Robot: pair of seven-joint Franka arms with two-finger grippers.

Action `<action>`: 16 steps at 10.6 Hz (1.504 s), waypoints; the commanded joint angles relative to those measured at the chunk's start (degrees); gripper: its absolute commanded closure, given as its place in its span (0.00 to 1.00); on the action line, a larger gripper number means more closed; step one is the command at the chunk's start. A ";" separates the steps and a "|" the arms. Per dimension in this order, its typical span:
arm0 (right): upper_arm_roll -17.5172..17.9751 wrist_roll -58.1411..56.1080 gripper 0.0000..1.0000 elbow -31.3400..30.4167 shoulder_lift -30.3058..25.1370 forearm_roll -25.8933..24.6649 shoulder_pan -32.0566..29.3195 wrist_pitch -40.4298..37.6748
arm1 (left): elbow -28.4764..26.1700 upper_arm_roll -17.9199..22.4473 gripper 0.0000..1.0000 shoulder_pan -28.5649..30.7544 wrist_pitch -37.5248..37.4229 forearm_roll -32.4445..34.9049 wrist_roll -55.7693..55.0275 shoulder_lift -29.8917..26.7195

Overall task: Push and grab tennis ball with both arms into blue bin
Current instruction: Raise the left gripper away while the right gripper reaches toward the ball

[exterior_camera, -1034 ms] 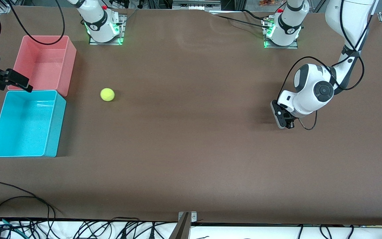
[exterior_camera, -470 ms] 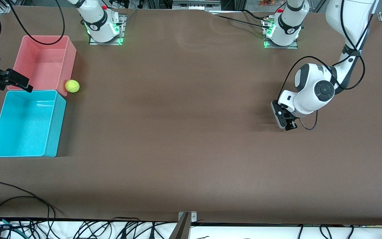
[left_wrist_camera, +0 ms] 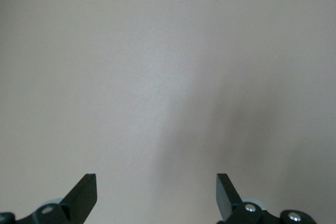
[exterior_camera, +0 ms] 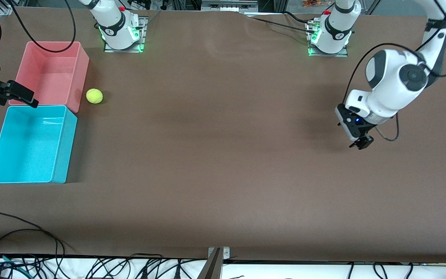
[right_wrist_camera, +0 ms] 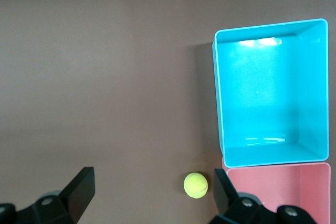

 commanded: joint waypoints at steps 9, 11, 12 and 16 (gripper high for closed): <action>0.27 -14.68 0.00 -1.64 0.99 -2.83 -0.45 -5.03 | 19.27 1.97 0.00 3.51 -25.26 0.66 0.11 -5.27; 0.27 -25.05 0.00 -2.08 1.78 -2.83 -0.45 -4.87 | 25.24 2.24 0.00 3.51 -32.91 0.66 0.03 -5.44; 0.27 -29.97 0.00 -2.26 2.22 -3.00 -0.45 -4.69 | 28.15 2.41 0.00 3.51 -36.25 0.66 0.03 -5.53; 0.35 -48.98 0.00 -7.61 2.14 -3.62 -0.36 -2.06 | 30.47 6.44 0.00 0.02 -42.08 0.66 -6.97 -10.26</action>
